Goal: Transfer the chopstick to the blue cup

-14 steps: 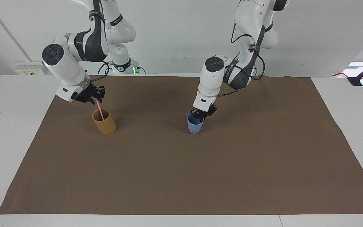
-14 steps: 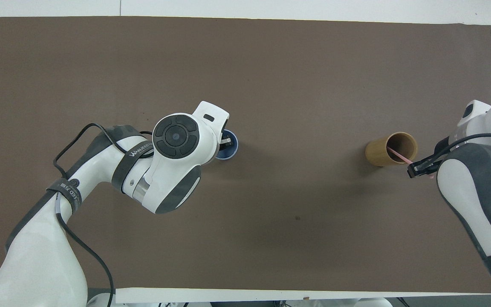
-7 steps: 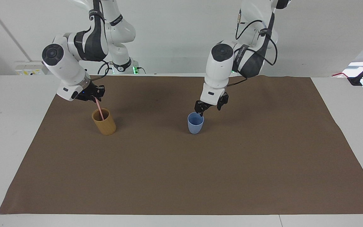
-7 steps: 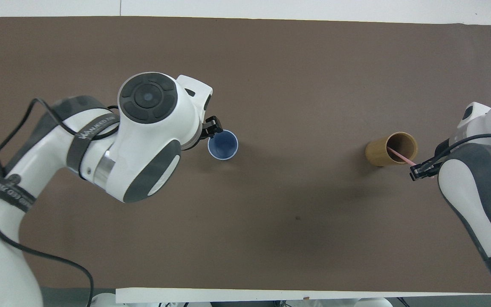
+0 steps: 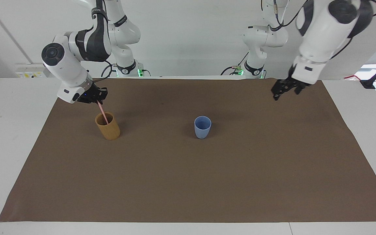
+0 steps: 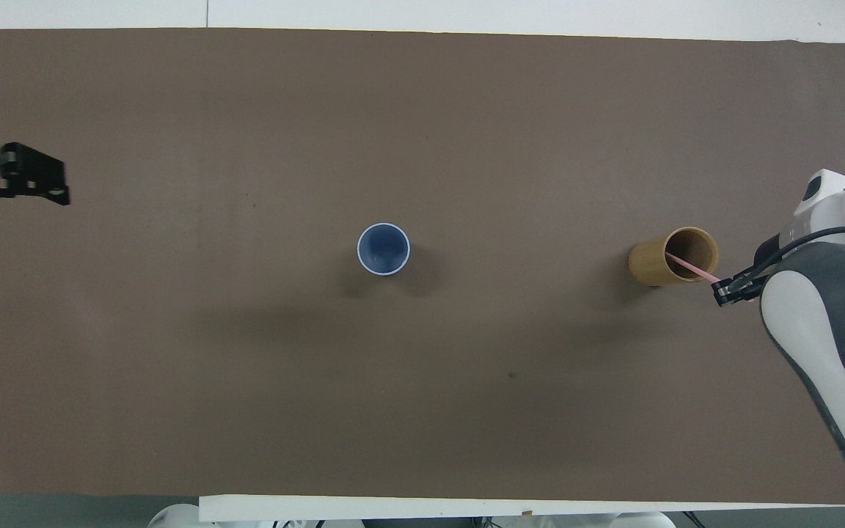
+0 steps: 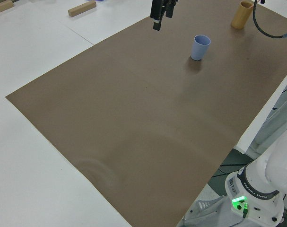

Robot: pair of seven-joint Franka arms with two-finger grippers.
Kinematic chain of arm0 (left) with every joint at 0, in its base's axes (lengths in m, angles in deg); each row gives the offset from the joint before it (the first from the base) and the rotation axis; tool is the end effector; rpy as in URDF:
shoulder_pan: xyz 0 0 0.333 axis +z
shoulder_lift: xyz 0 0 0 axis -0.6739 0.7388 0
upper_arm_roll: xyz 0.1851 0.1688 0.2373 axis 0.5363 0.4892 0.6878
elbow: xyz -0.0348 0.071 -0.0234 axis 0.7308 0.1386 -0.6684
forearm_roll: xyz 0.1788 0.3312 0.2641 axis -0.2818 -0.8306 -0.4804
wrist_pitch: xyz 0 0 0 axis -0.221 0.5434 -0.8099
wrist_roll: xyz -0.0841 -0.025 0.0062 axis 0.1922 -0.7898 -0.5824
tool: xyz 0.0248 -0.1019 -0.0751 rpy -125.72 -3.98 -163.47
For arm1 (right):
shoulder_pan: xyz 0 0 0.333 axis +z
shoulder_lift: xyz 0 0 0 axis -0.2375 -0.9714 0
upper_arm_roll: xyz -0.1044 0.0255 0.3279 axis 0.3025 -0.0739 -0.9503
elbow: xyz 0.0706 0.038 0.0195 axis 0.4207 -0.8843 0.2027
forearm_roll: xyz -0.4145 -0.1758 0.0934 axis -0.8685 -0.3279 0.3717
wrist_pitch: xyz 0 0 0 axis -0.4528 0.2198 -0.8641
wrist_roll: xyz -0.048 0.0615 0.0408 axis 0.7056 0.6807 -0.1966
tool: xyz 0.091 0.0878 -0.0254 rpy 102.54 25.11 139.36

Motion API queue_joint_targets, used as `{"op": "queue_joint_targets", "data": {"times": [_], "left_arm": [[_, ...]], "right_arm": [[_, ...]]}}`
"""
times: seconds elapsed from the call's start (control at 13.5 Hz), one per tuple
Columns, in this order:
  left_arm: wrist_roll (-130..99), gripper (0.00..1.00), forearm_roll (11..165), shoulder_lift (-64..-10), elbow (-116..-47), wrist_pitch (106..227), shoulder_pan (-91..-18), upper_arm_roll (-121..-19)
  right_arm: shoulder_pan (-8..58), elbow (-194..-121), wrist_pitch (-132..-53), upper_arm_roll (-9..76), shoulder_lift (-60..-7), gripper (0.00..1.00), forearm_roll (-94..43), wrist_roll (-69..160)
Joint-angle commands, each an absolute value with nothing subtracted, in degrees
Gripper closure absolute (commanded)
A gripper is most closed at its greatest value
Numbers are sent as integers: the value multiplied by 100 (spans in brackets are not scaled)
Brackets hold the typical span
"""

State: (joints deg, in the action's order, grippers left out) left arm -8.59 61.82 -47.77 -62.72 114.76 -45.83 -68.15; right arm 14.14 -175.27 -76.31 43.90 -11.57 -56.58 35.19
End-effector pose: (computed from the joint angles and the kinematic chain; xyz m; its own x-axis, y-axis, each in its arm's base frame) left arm 0.6067 -0.0461 0.6386 0.9968 0.0704 -0.0366 0.0695 -0.9973 -0.0254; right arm 0.5407 -0.0288 0.4224 0.9325 0.2773 -0.2314 0.2672 -0.9608 -0.0745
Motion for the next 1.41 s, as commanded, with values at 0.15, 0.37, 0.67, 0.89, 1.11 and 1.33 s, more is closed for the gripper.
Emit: {"op": "queue_joint_targets", "data": {"times": [0.15, 0.37, 0.67, 0.89, 1.11, 1.33], "left_arm": [[-498, 0, 6161, -4654, -6137, 11394, -4456, -6932], [-533, 0, 6170, -4689, -6199, 11368, -4439, -6941], [-542, 0, 6170, -4707, -6252, 11377, -4404, -6933], [-542, 0, 6170, -4707, -6252, 11377, -4413, -6933], [-542, 0, 6170, -4707, -6252, 11377, -4404, -6933], [-542, 0, 6170, -4707, -6252, 11377, -4404, -6933]], "right_arm": [[1391, -16607, -6709, 4369, -1471, 100, -5840, 3389], [1409, -15948, -6084, 4343, -1498, 100, -5841, 3389], [1522, -14342, -4698, 4247, -1682, 100, -5823, 3372], [1970, -13126, -3298, 4202, -2183, 100, -5395, 3537], [3030, -13098, -3593, 4115, -2192, 100, -5076, 5131], [3711, -13124, -4559, 4114, -2306, 100, -4244, 6409]]}}
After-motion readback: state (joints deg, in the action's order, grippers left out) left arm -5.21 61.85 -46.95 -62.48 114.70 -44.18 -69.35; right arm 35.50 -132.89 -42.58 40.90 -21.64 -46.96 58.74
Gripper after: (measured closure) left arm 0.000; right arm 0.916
